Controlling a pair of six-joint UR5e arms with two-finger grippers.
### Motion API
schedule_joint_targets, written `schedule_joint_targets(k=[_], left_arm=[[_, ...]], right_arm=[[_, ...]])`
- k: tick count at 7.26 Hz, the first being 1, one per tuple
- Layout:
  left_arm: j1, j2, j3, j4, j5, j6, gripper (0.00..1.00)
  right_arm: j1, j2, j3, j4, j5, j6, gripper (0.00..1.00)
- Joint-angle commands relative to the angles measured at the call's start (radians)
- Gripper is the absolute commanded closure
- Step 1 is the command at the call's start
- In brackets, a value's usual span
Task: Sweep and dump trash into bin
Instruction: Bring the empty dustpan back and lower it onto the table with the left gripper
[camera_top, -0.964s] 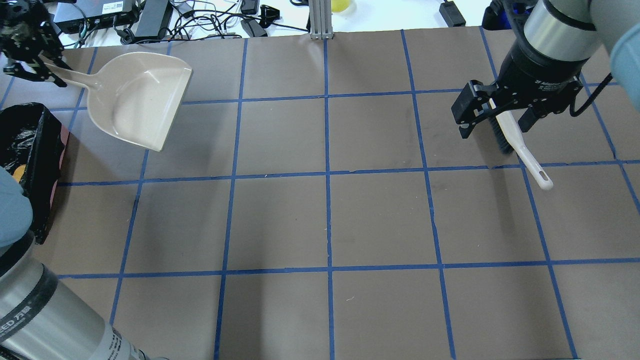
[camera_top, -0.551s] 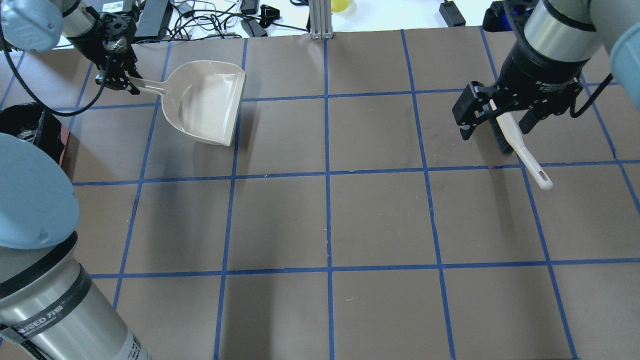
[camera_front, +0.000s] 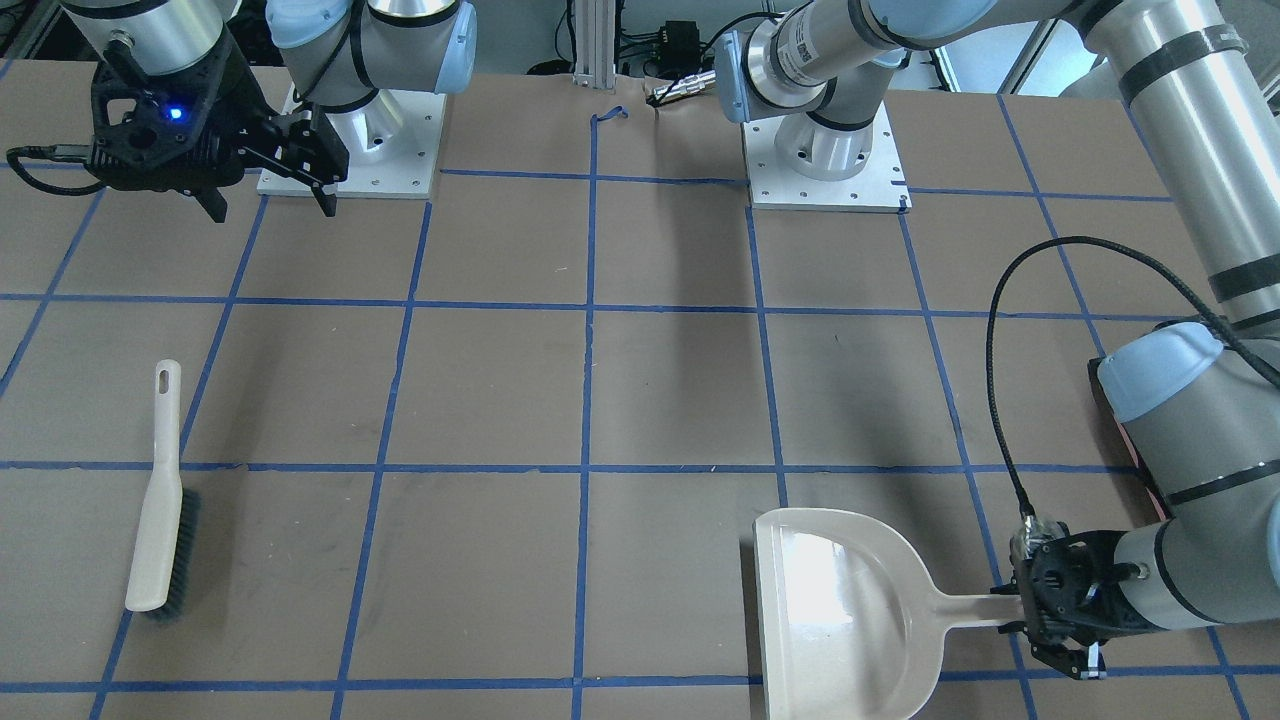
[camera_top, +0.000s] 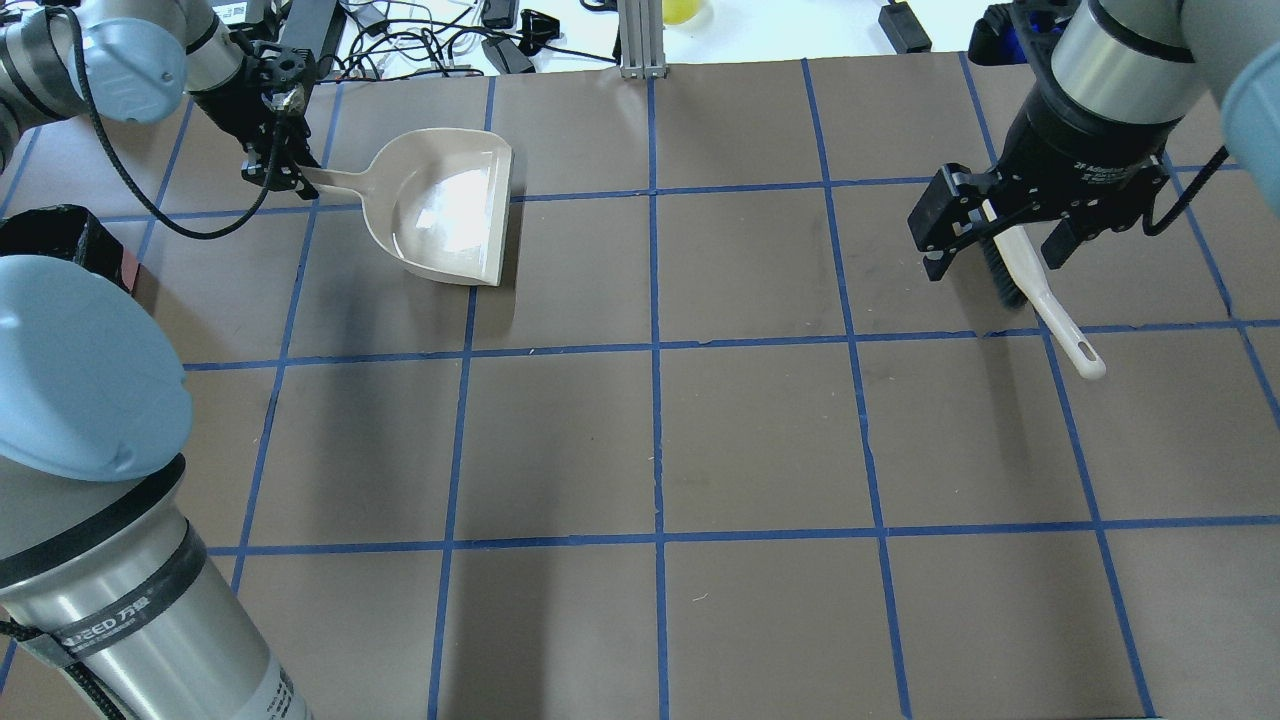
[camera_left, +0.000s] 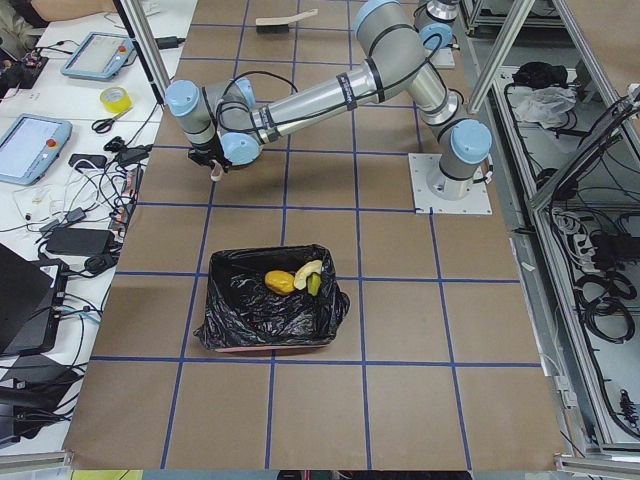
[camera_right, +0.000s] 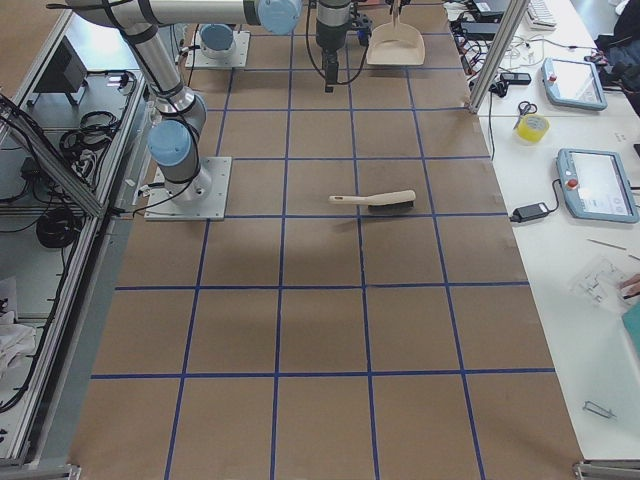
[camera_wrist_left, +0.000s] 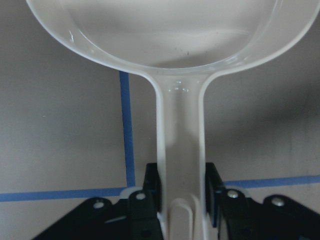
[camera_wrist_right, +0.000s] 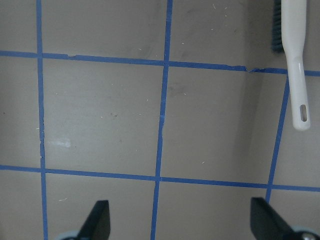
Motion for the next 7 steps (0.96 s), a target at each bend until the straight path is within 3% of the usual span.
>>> schedule_joint_targets(k=[1,7], left_arm=[[-0.003,0.009,-0.03,0.0,0.002,-0.007,1.0],[-0.003,0.043,-0.115,0.003,-0.003,0.01,1.0]], right_arm=[[0.0,0.0,0.0,-0.002,0.0,-0.001,0.0],[0.0,-0.001,0.0,-0.006,0.0,-0.01,0.0]])
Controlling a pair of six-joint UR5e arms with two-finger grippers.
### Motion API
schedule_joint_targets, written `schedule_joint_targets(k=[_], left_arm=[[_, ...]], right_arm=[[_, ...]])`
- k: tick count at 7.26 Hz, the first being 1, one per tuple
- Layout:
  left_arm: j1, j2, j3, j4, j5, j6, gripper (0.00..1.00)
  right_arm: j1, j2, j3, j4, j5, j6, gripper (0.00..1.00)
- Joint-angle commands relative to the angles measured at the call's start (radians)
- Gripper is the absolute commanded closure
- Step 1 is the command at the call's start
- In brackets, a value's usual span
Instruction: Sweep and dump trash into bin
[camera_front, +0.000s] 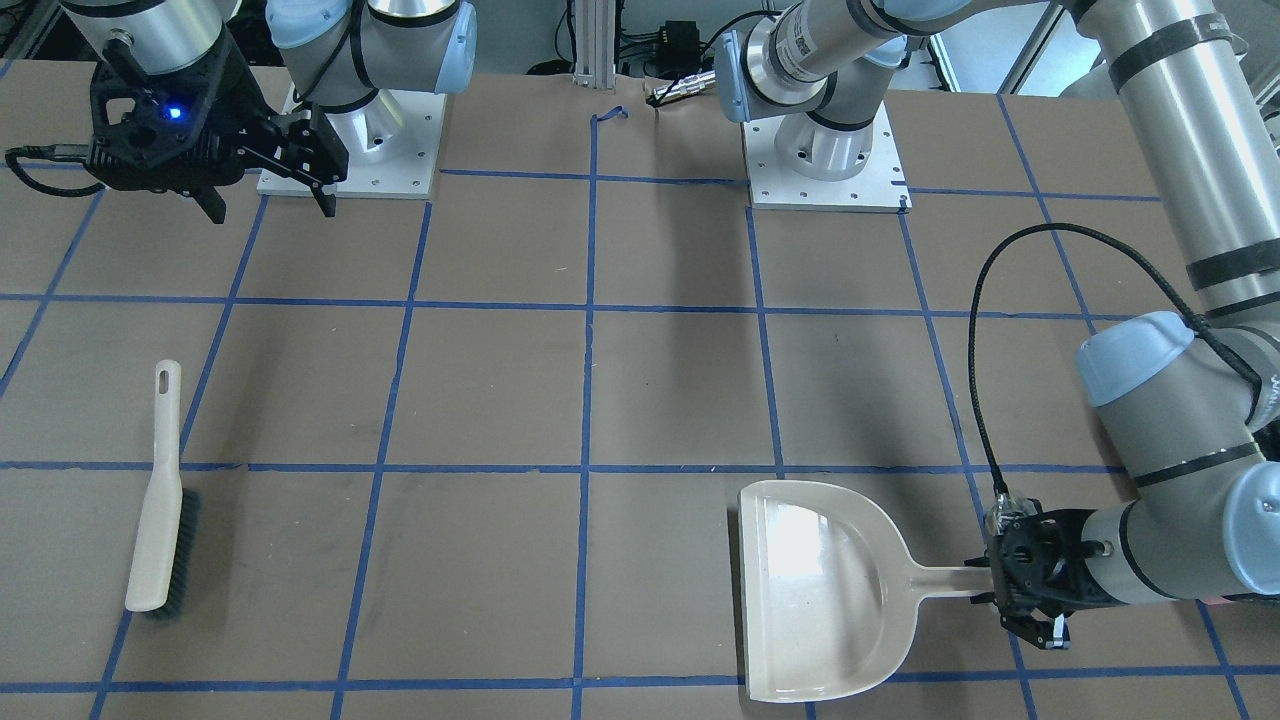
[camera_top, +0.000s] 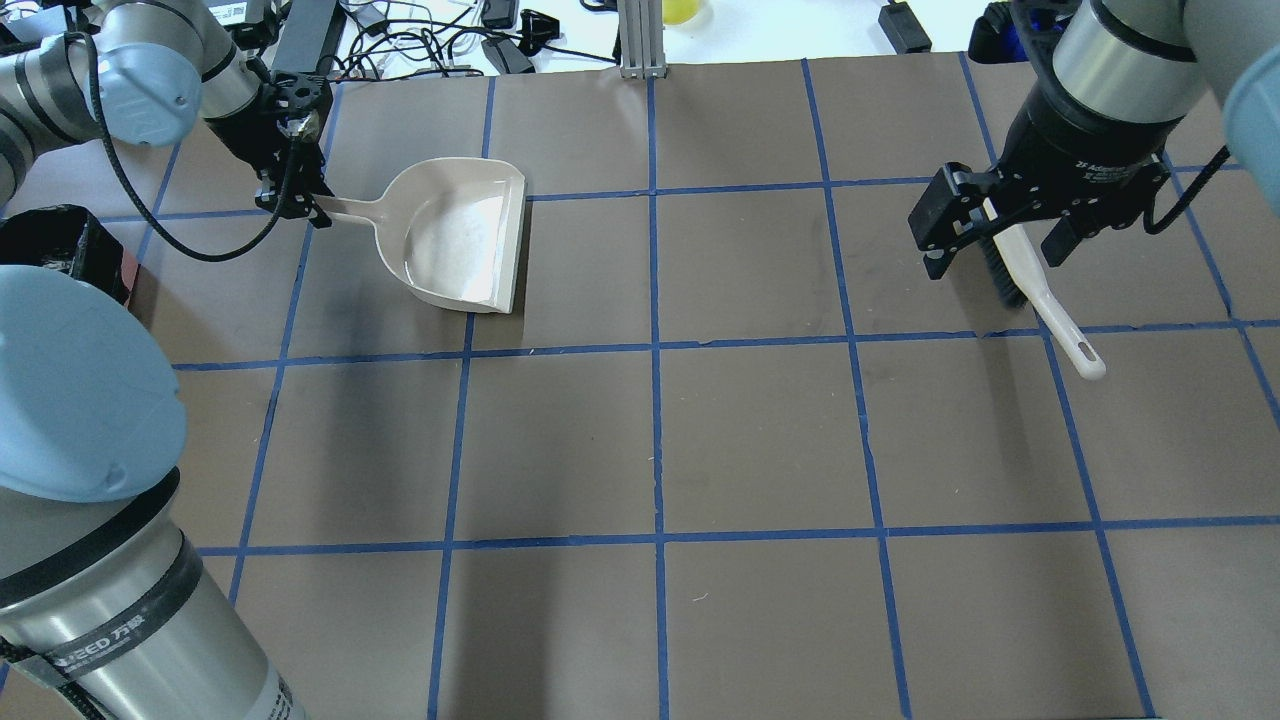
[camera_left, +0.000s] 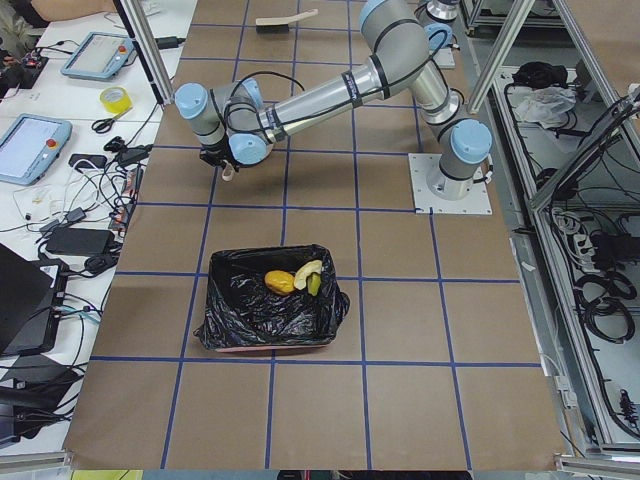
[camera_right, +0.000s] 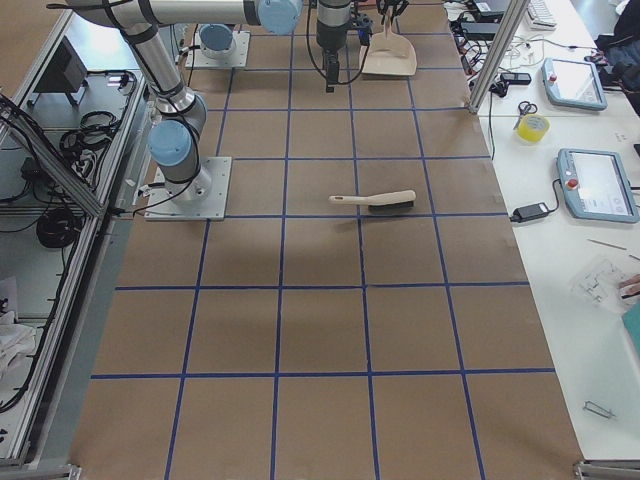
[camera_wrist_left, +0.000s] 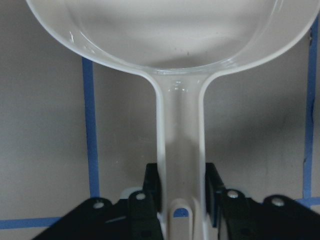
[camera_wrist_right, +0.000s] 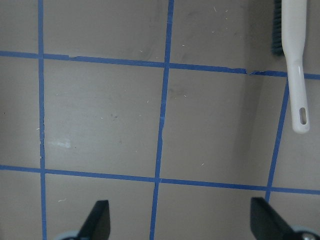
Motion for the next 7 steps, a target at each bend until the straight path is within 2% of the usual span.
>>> schedule_joint_targets(k=[1,2,3,4,5,7], left_arm=[[0.0,0.008,-0.027,0.005,-0.001,0.001,1.0],[0.0,0.01,-0.029,0.005,-0.006,-0.002,1.0],[0.0,0.008,-0.026,0.006,-0.006,-0.004,0.7],[0.0,0.008,-0.029,0.005,-0.007,-0.013,0.35],[0.0,0.008,-0.029,0.006,-0.009,-0.019,0.27],[-0.011,0.037,-0.009,0.024,-0.027,-0.028,0.3]], right_arm=[[0.0,0.0,0.0,0.001,0.0,-0.001,0.0],[0.001,-0.002,0.0,0.003,0.0,-0.001,0.0],[0.0,-0.002,0.0,0.003,0.0,-0.001,0.0],[0.0,-0.002,0.0,0.0,0.0,-0.001,0.0],[0.0,0.0,0.0,-0.005,0.0,-0.001,0.0],[0.001,0.001,0.0,-0.003,0.002,-0.001,0.0]])
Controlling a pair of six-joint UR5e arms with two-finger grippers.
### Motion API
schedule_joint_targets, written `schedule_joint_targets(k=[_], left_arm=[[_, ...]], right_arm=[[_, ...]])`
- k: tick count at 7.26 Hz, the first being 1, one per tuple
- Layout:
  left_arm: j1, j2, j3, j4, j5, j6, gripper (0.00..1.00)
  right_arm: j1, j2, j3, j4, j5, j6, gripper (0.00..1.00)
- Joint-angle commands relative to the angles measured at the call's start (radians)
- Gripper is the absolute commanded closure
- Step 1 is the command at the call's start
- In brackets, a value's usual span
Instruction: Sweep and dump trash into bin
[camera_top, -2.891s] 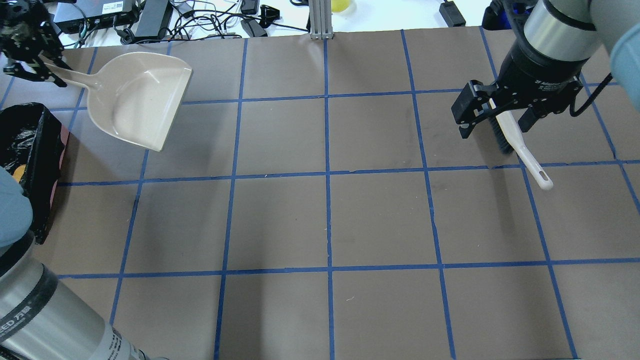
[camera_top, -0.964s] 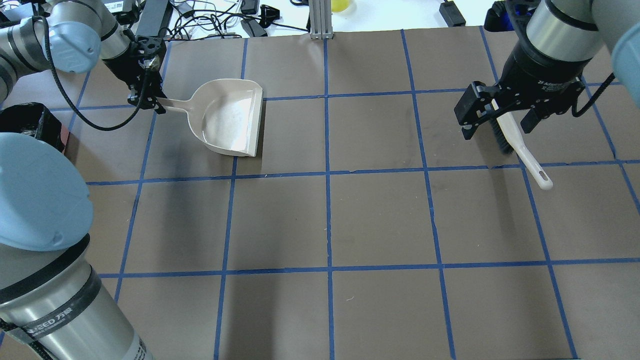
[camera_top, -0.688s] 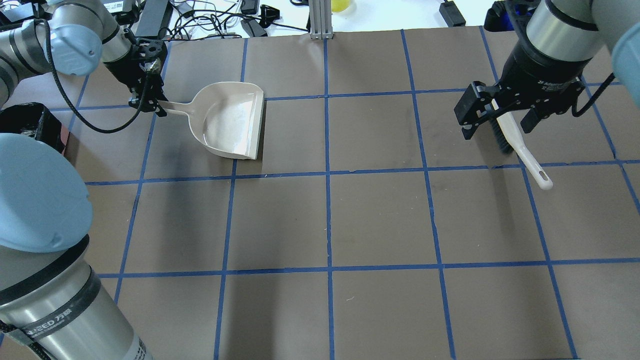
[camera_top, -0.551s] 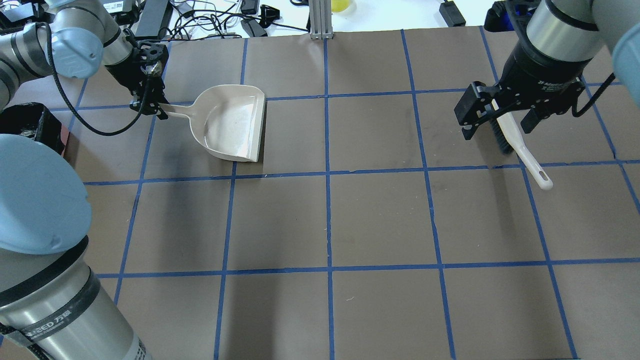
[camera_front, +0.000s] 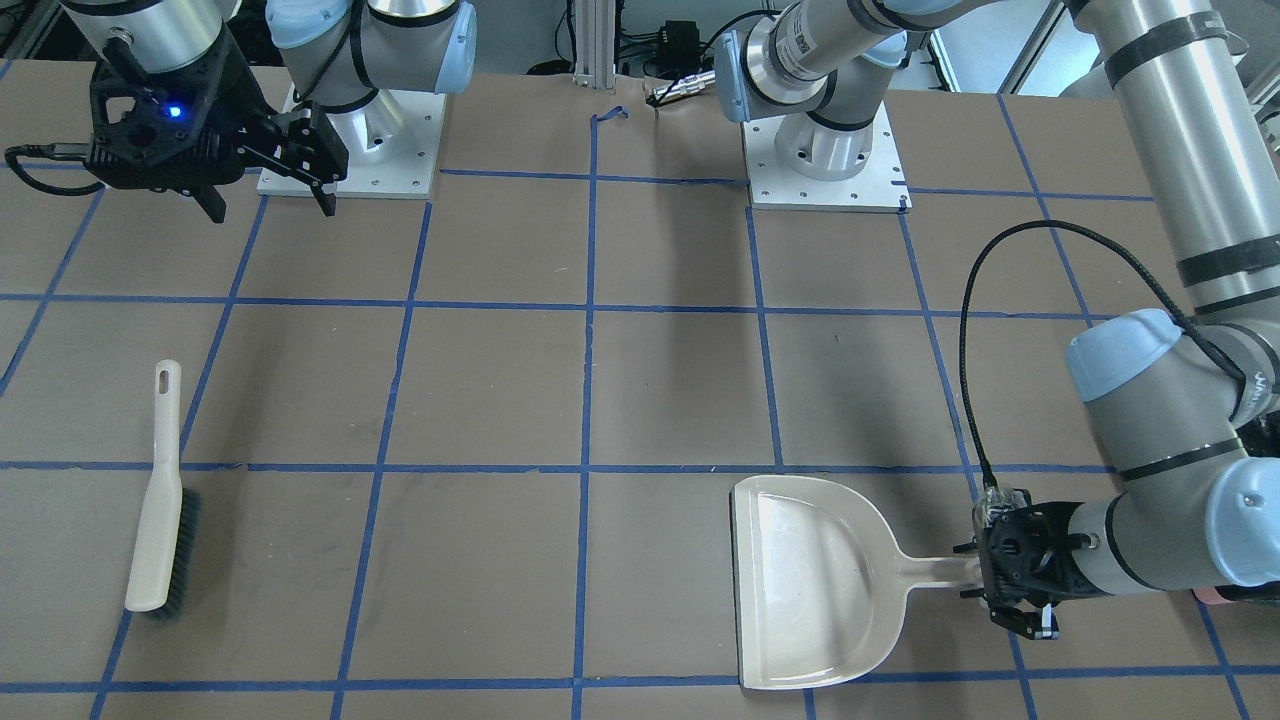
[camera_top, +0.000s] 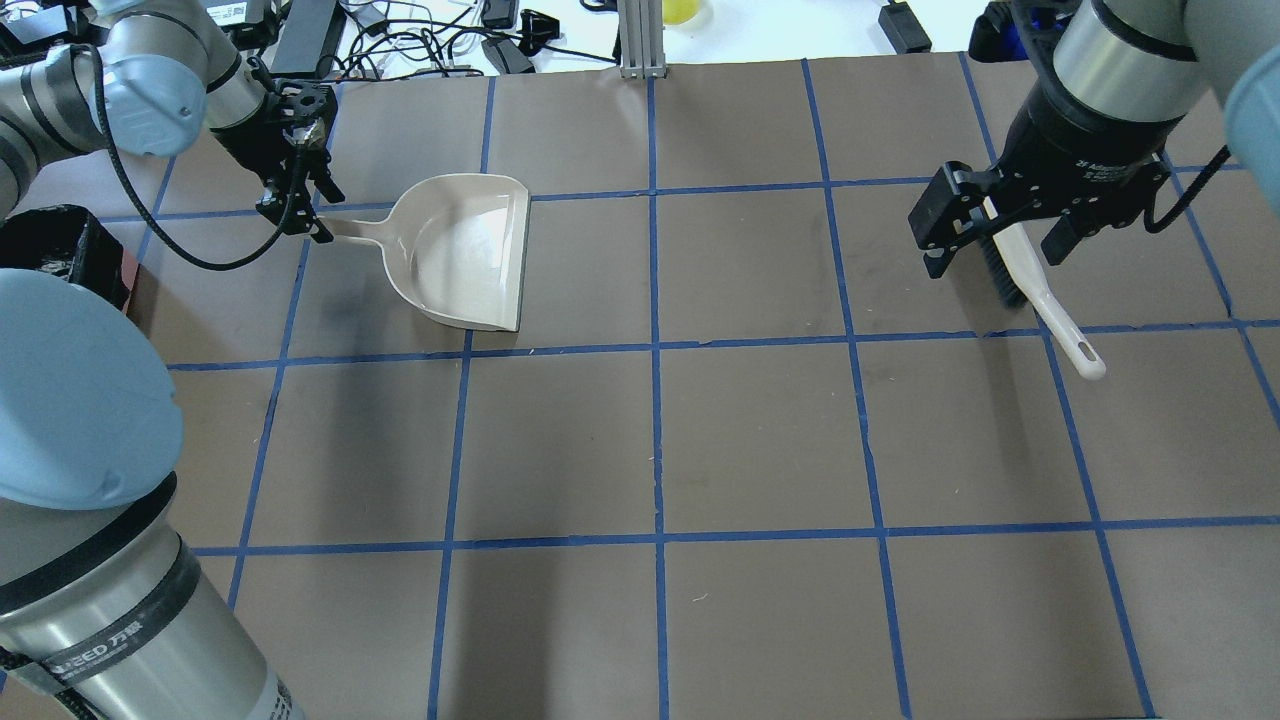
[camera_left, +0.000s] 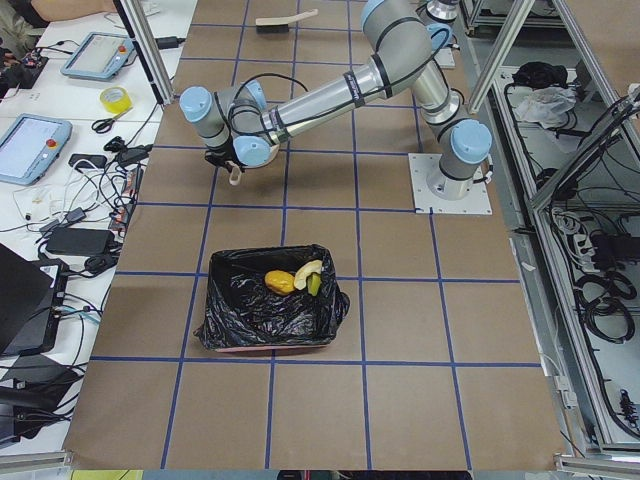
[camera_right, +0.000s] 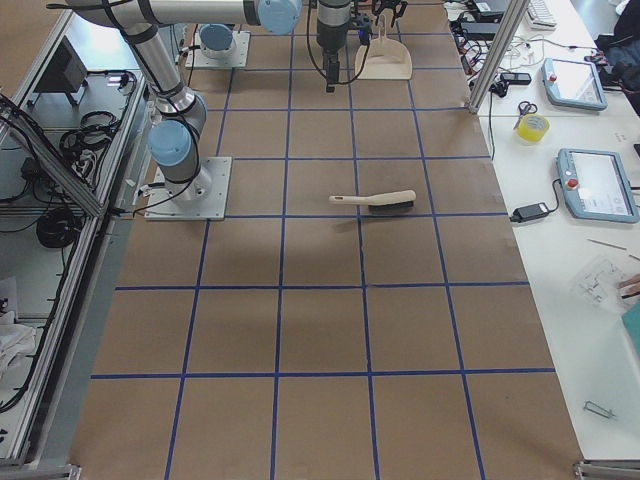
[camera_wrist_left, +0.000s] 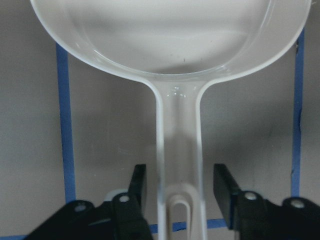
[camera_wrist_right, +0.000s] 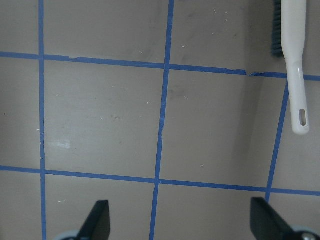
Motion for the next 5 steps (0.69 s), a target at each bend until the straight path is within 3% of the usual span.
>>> schedule_joint_targets(k=[1,3,5], left_arm=[[-0.022,0.056,0.014,0.006,0.007,-0.06,0.31],[-0.042,0.16,0.009,-0.098,0.001,-0.191,0.38],[-0.059,0.271,0.006,-0.221,0.001,-0.349,0.38]], right_arm=[[0.0,0.001,0.0,0.006,-0.001,0.001,0.0],[0.0,0.0,0.0,0.009,-0.001,0.001,0.0],[0.001,0.007,0.0,0.009,-0.001,0.007,0.0]])
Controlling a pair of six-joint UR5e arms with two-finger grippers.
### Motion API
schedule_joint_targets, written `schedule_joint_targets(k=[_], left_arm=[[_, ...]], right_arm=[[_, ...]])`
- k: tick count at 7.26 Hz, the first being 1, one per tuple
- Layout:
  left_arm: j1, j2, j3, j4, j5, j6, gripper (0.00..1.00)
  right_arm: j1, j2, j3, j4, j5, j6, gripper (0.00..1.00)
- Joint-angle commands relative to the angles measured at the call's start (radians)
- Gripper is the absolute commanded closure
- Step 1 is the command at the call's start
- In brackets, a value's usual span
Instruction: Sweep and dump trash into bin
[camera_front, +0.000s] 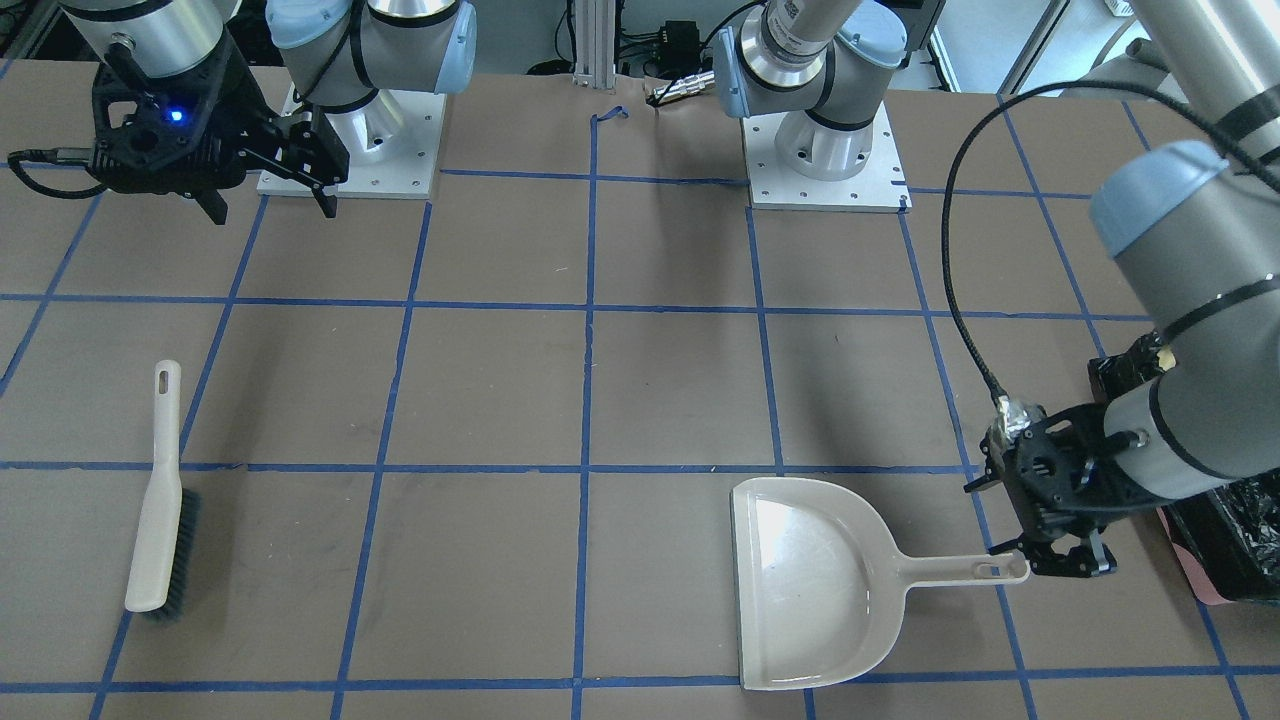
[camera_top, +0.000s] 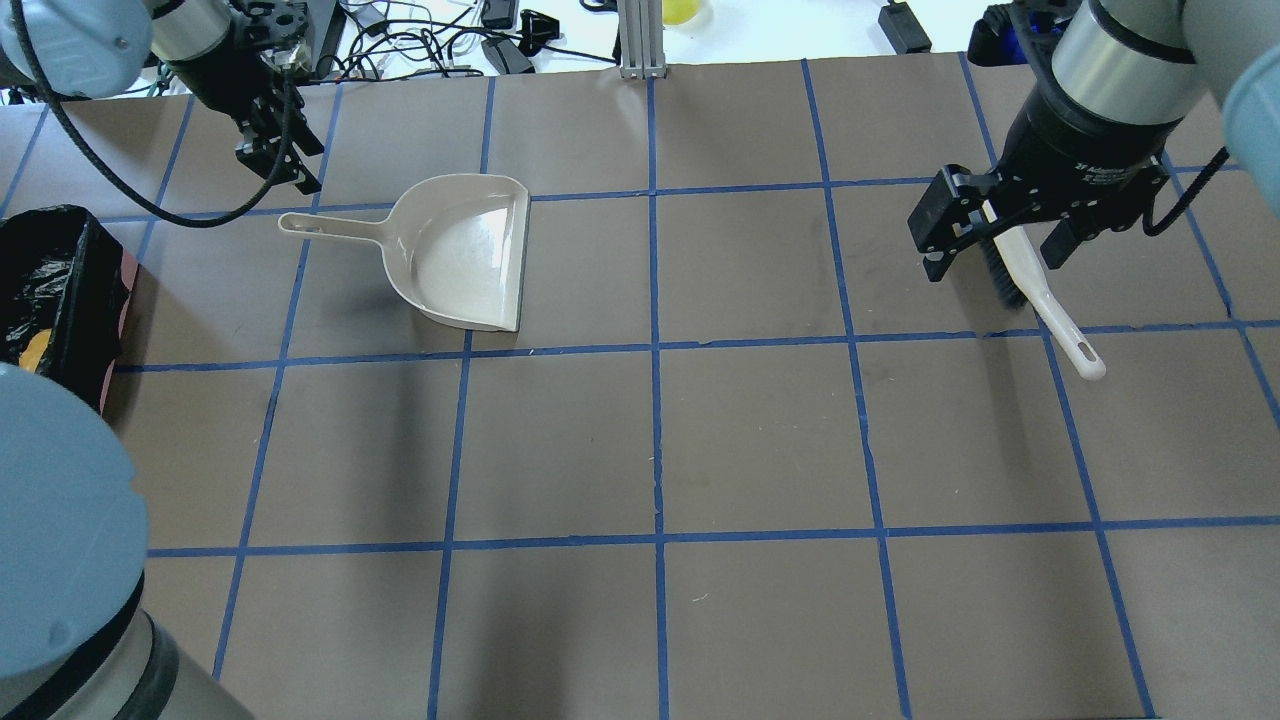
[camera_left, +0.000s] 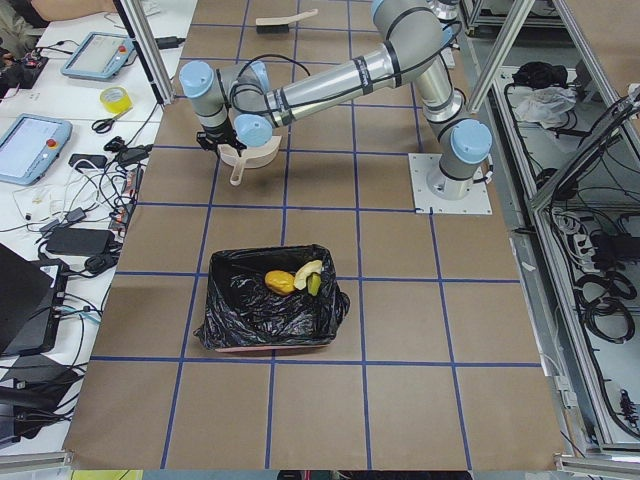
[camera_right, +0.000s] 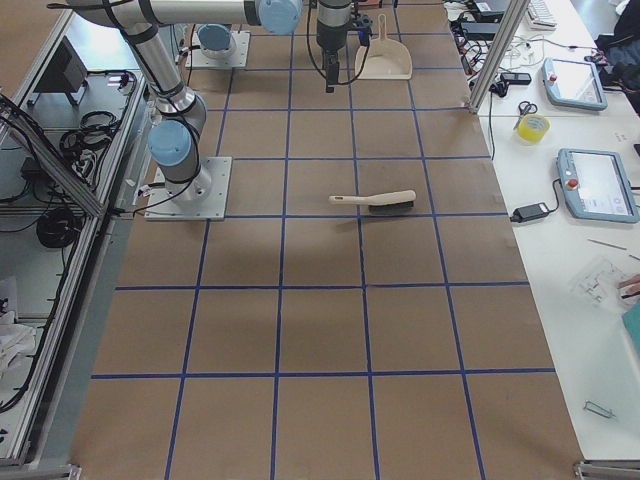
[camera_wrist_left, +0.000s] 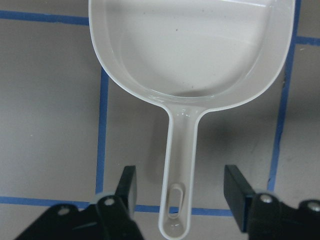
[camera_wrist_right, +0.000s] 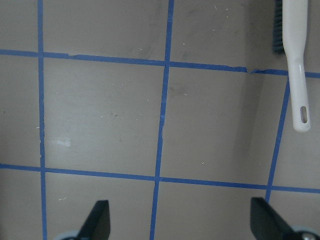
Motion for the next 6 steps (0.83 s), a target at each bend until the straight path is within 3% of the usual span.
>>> schedule_joint_targets(k=[1,3,6], left_arm=[[-0.048,0.114,-0.018,-0.099,-0.003,-0.179,0.37],[-0.126,0.195,-0.058,-0.111,0.009,-0.444,0.35],[-0.137,0.309,-0.134,-0.189,0.013,-0.797,0.32]], right_arm=[[0.001,0.004,0.0,-0.001,0.003,0.004,0.0],[0.001,0.007,0.0,-0.012,0.003,-0.005,0.0],[0.001,0.018,0.0,-0.015,0.02,-0.002,0.0]])
